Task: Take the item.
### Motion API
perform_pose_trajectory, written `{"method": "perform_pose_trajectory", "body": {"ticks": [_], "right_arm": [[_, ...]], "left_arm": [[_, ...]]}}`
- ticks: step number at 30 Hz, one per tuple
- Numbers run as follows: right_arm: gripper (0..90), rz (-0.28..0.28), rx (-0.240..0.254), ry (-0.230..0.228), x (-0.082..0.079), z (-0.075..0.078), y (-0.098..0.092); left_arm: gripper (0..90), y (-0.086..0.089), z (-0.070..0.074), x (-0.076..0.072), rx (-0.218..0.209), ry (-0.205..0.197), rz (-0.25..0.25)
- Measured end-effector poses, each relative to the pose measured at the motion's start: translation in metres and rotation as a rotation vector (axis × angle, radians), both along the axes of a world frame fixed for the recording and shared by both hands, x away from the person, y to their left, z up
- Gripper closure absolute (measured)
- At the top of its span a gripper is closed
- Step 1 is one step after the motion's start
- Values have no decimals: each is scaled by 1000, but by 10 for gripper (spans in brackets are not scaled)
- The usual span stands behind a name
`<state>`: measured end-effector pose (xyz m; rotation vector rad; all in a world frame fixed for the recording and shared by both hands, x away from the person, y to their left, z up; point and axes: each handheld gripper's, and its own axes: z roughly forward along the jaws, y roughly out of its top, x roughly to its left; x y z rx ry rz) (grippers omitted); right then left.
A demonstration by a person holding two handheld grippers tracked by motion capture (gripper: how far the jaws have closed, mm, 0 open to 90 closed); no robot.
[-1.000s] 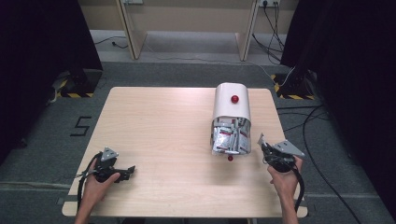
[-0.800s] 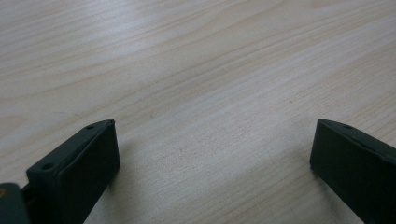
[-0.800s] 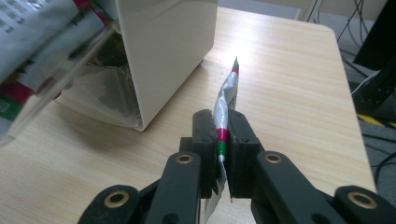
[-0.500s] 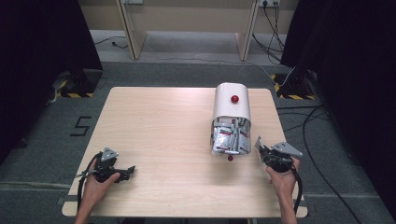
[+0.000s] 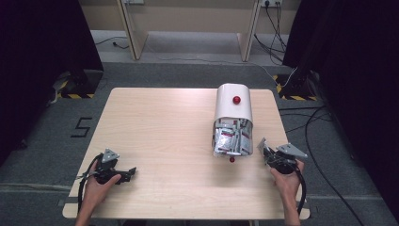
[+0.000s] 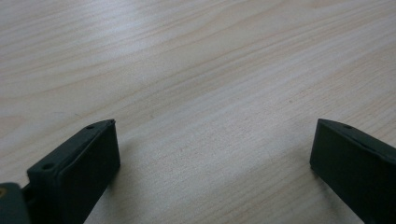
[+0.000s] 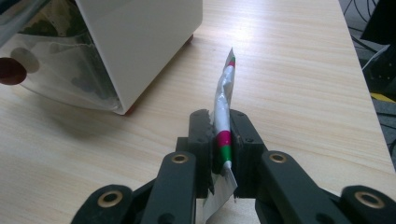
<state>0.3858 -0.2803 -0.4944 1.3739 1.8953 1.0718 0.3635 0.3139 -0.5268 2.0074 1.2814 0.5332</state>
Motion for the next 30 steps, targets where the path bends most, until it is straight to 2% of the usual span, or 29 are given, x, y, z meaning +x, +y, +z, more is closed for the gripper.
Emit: {"method": "perform_pose_trajectory", "body": {"ticks": [9,21,30], "right_arm": [[766,-11,3,7,0,0,-3],[725,-44,-54,14,2,-2,-9],[650,-74,-94,29,3,-5,-12]], "left_arm": [[8,0,0,0,0,0,0],[8,0,0,0,0,0,0],[7,0,0,0,0,0,0]]}}
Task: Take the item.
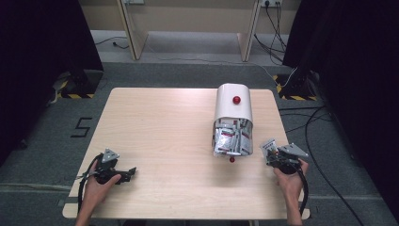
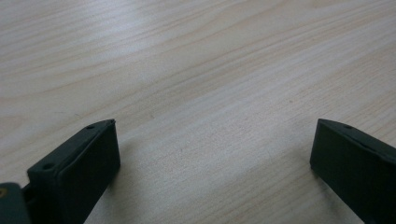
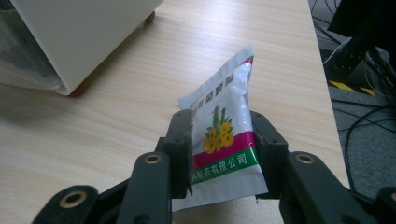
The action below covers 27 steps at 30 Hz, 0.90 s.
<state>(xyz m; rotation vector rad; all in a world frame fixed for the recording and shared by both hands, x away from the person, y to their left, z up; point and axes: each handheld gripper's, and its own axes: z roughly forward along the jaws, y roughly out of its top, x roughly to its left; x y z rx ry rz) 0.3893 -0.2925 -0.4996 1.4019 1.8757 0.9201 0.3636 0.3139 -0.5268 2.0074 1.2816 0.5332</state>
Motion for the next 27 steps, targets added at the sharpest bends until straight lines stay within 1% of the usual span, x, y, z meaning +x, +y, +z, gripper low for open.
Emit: {"method": "perform_pose_trajectory", "body": {"ticks": [3,4,10,12,14,15,16,18,20,22,27], "right_arm": [[636,-6,-5,3,1,-1,0],[617,-5,-11,7,1,-1,-1],[563,-7,-32,21,3,-3,-1],[557,-8,-28,24,3,-4,-1],[525,-12,-30,32,4,-4,-1],[525,-12,-30,32,4,-4,-1],[508,-20,-38,35,4,-5,-1],[499,-21,-38,35,4,-5,-1],[459,-41,-31,45,4,-5,-2],[444,-41,-27,52,4,-5,-4],[441,-50,-14,53,4,-4,-4]], "left_arm": [[7,0,0,0,1,0,0],[8,0,0,0,0,0,0],[8,0,0,0,1,0,0],[8,0,0,0,1,0,0],[7,0,0,0,1,0,0],[8,0,0,0,1,0,0],[7,0,0,0,1,0,0],[8,0,0,0,1,0,0],[8,0,0,0,1,0,0],[8,0,0,0,0,0,0],[7,0,0,0,0,0,0]]}}
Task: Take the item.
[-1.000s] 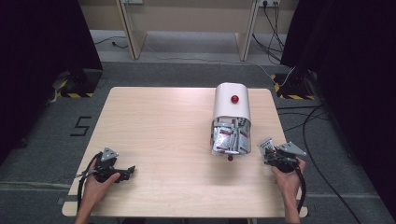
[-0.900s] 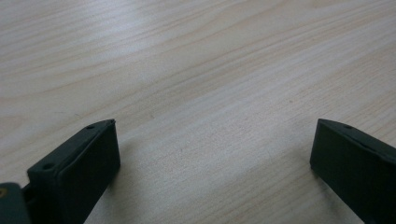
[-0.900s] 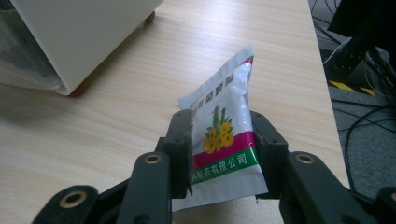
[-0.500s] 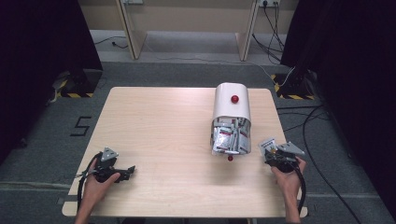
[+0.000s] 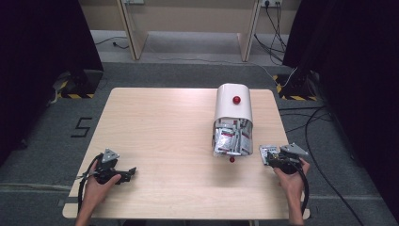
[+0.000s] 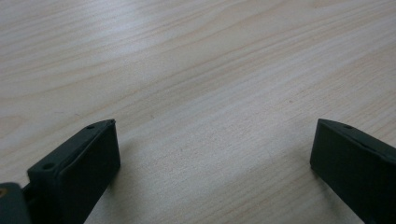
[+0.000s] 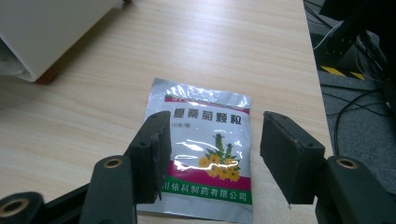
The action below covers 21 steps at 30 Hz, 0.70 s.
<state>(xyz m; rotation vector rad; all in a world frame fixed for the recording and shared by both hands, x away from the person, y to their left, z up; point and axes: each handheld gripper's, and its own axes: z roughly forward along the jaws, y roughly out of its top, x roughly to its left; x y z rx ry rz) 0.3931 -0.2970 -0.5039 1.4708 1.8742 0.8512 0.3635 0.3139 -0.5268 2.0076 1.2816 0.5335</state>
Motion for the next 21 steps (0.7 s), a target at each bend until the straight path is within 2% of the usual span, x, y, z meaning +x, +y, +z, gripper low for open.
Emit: {"method": "perform_pose_trajectory", "body": {"ticks": [7,12,21], "right_arm": [[421,33,9,-31,-3,7,4],[395,42,44,-37,-8,13,8],[357,78,58,-57,-17,21,15]], "left_arm": [[8,0,0,0,0,0,0],[8,0,0,0,0,0,0],[11,1,0,-1,1,-2,-2]]}}
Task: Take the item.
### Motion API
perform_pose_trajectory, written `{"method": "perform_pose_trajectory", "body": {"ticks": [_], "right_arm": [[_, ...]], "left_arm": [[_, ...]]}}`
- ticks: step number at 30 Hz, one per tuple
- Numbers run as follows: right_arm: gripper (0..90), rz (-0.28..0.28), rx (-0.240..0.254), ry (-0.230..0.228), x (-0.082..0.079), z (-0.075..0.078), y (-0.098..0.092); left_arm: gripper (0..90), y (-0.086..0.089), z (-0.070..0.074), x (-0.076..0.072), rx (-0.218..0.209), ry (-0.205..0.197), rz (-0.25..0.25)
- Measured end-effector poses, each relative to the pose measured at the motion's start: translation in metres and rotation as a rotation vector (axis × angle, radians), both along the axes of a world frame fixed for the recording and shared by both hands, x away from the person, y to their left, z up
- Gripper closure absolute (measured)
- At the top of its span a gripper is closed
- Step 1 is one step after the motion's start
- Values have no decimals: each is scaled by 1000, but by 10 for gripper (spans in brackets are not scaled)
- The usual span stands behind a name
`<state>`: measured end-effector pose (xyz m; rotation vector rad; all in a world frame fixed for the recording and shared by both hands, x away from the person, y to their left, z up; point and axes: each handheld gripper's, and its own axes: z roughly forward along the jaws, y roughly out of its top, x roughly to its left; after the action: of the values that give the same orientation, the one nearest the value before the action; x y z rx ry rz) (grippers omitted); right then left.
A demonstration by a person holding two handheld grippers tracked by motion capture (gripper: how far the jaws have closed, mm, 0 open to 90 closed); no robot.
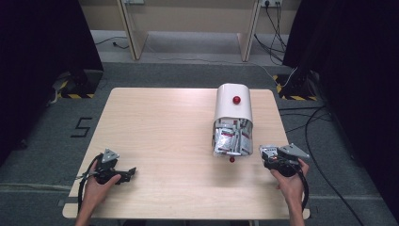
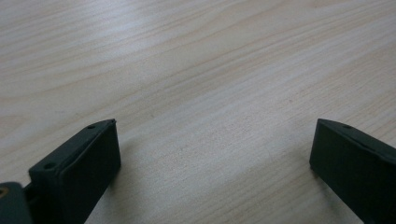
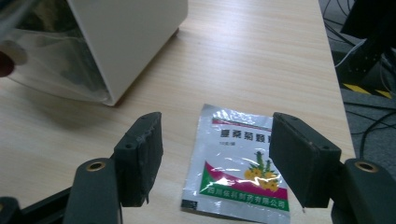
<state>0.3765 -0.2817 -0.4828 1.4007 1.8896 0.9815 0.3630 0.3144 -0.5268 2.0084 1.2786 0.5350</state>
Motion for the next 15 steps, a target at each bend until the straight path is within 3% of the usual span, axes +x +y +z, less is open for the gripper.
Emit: {"method": "perform_pose_trajectory", "body": {"ticks": [15], "right_arm": [[329,20,23,-11,-13,6,8]], "left_arm": [[13,0,0,0,0,0,0]]}}
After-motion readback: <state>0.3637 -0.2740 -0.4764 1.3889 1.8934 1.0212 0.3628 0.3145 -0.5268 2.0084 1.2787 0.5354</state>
